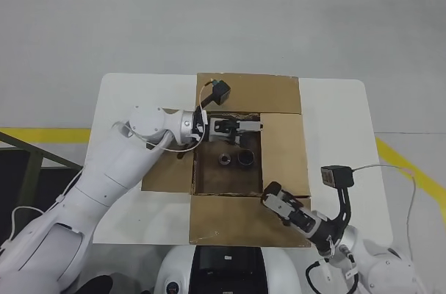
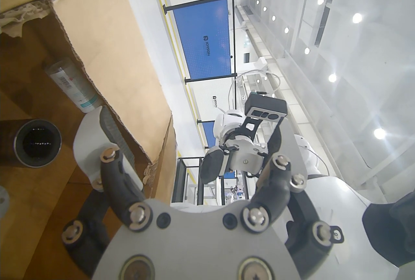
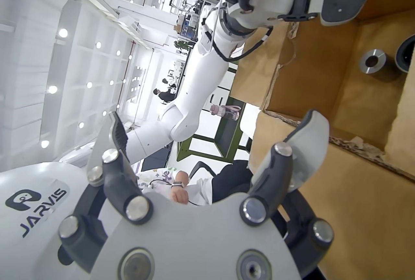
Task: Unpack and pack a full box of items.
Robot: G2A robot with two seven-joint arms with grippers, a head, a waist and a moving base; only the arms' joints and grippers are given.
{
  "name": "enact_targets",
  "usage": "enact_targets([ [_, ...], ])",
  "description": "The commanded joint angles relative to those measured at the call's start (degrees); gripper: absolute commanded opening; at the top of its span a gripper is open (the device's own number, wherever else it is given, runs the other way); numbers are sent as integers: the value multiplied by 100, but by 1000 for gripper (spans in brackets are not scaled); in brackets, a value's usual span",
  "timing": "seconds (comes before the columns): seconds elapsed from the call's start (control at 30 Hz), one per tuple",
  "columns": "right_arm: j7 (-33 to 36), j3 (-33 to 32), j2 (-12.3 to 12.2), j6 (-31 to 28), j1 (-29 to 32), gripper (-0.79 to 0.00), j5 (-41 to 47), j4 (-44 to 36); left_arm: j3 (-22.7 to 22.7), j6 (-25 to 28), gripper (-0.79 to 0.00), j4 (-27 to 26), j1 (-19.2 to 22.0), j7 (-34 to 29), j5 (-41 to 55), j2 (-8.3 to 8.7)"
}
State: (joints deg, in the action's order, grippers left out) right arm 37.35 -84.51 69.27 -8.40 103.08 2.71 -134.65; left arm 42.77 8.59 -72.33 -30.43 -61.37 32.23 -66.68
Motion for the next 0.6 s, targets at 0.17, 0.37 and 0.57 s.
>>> enact_targets([
  [0.17,-75,52,-24,-201,309,0,91,0,-239,180,0,270,40,251,-220,-173],
  [0.37,-67,270,-39,-226,397,0,168,0,-477,329,0,422,104,589,-408,-364],
  [0.57,-109,687,-39,-191,346,0,193,0,-631,467,0,536,176,894,-665,-528],
])
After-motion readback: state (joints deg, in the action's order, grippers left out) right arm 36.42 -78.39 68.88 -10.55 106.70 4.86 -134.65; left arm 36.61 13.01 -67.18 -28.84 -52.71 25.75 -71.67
